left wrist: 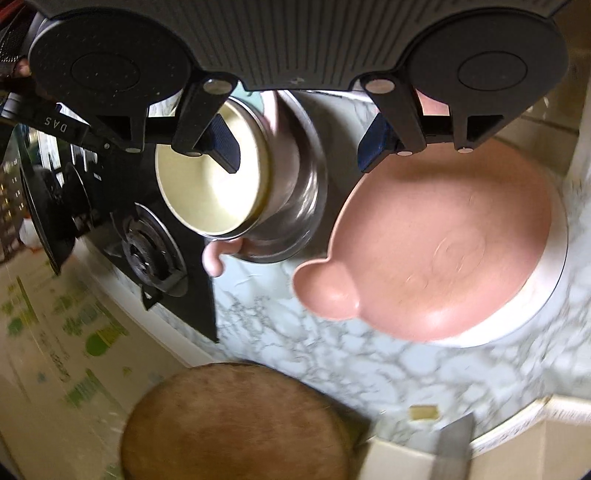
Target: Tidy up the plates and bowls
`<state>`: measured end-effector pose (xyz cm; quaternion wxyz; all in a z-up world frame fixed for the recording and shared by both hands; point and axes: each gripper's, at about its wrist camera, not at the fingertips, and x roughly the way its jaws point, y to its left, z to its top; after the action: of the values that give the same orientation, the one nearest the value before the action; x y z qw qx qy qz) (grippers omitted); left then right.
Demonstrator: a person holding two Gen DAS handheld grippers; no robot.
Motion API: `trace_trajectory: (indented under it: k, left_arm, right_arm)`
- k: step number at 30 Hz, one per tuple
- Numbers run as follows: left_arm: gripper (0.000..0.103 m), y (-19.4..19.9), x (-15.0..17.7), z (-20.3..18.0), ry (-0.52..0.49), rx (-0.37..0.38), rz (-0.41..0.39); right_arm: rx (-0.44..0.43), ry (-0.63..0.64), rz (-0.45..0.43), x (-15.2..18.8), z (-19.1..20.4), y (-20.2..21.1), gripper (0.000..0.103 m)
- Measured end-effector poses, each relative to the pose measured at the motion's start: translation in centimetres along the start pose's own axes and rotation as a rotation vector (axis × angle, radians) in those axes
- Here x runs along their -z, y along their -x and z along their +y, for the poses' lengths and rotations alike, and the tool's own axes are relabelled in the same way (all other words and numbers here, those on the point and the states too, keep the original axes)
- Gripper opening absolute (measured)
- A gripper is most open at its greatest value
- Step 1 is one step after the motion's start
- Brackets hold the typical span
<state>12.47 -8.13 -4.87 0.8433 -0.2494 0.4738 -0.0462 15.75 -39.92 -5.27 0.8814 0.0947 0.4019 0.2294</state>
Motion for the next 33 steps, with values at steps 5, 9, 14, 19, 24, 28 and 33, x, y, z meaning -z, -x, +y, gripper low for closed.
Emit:
trace_trajectory:
  k: [5,9,14,19,24,28,33]
  left_arm:
    - [0.068,-0.5,1.2,1.1,0.096,-0.01,-0.016]
    - [0.068,0.5,1.9,0.8,0.121,-0.02,-0.047]
    - [0.062,1.2,3.3,0.0,0.159,-0.036,-0.076]
    - [0.053,0.5,3.7,-0.4,0.176,-0.072,-0.084]
    - [0.053,-0.4,3.9,-0.9,0.193,-0.096,-0.082]
    - [0.052,-1.0,3.7,-0.9,0.21,-0.096,-0.092]
    - [0.04,-0.9,3.9,-0.6,0.262,-0.058,-0.099]
  right_arm:
    - [-0.001,-0.016,0.043,-0.4,-1.3,-1.6,0.006]
    - [0.006,-0.031,0.087,-0.5,-2.5,-2.7,0.006]
    - [-0.023,-0.06,0.081,-0.5,-3.5,-2.6,0.006]
    - [-0.011,-0.053,0.1,-0.7,-3.5,-3.0,0.006]
    - [-0.014,-0.032,0.127,-1.2,-3.4,-2.8,0.005]
    - [-0.007,-0.051,0.142,-1.4,-3.9,-3.4,0.005]
    - [-0.073,-0.083,0.143,-1.7,-4.4,-4.4,0.005]
